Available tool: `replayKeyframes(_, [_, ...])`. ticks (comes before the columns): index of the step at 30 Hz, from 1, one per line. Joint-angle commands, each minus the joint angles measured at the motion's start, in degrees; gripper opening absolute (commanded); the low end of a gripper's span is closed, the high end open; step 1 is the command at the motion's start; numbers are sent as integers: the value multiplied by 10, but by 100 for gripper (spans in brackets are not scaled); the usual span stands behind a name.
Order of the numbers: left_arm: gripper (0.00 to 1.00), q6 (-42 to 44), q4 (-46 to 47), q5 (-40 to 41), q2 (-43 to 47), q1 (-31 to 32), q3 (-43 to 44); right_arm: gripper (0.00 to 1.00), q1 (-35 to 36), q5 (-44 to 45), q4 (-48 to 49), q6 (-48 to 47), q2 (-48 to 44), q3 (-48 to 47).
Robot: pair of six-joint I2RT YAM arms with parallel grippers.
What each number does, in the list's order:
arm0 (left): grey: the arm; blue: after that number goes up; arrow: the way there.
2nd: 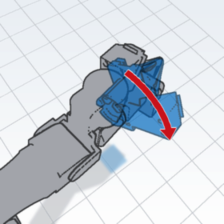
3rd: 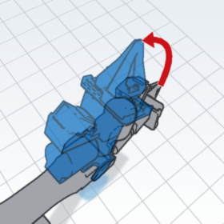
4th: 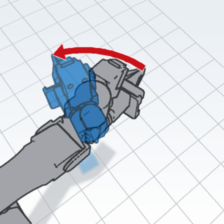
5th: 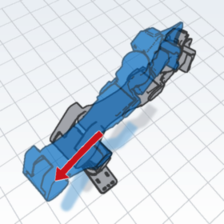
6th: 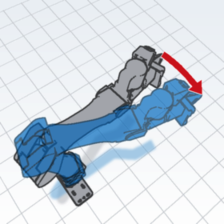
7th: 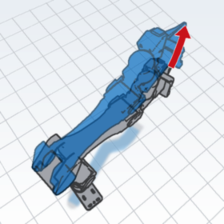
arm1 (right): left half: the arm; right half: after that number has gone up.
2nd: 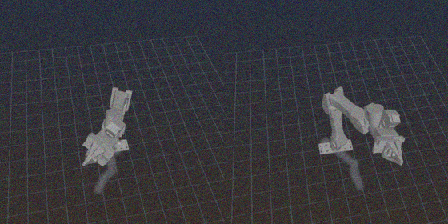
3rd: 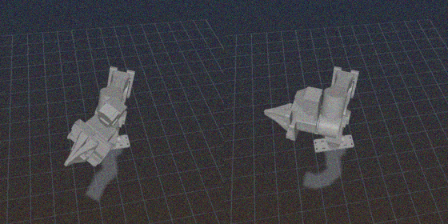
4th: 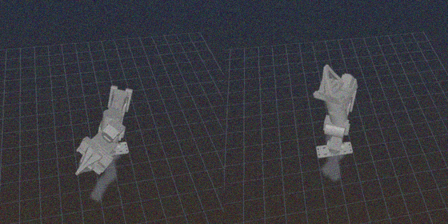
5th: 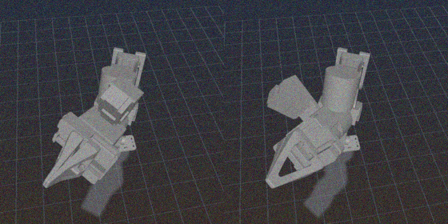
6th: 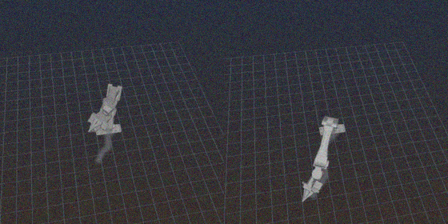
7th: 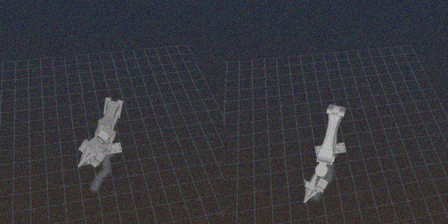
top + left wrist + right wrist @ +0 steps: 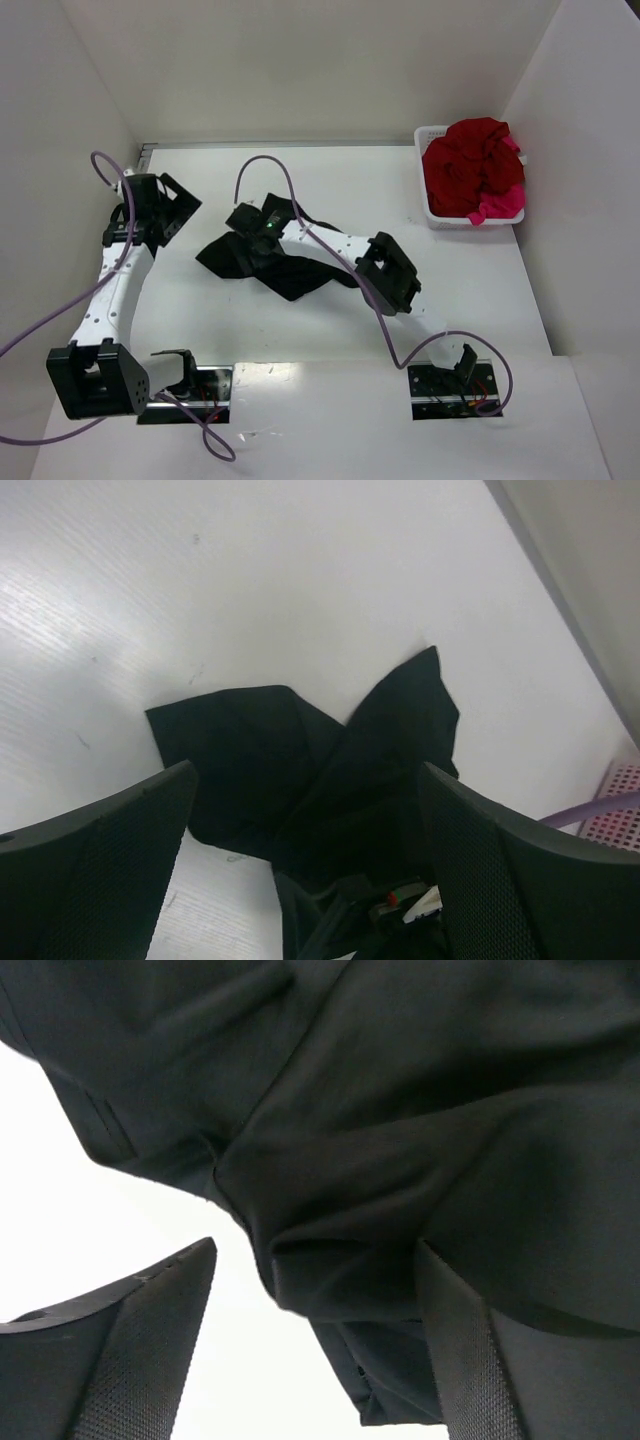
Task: Fold and stack the t-shirts
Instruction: Flatten out the tshirt
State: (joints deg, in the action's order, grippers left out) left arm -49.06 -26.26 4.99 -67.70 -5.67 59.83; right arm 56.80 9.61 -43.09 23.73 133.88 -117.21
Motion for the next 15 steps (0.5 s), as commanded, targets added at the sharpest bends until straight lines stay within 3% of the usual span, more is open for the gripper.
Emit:
replayKeyframes(1, [99,22,11,-24,20,-16,-16,83,4,34,-2,-3,-4,4])
replayKeyframes(2, [99,22,11,-24,20,-25,-16,79,4,39,5,-3,-4,9])
replayKeyframes(3, [99,28,11,-24,26,-32,-16,62,4,39,6,-3,-4,16])
replayKeyframes(5, [99,28,11,-24,26,-32,-16,42,4,52,18,-3,-4,16])
replayKeyframes(6, [99,28,11,-31,31,-39,-23,22,4,70,18,-3,-11,16])
replayKeyframes(7, [99,28,11,-37,31,-39,-29,14,4,82,23,4,-26,16])
replayKeyframes(10, [99,39,41,-69,31,-45,-44,0,4,123,18,4,-68,6])
replayKeyframes(15, [99,130,53,-148,6,-51,-39,0,-30,183,13,-18,-153,-13])
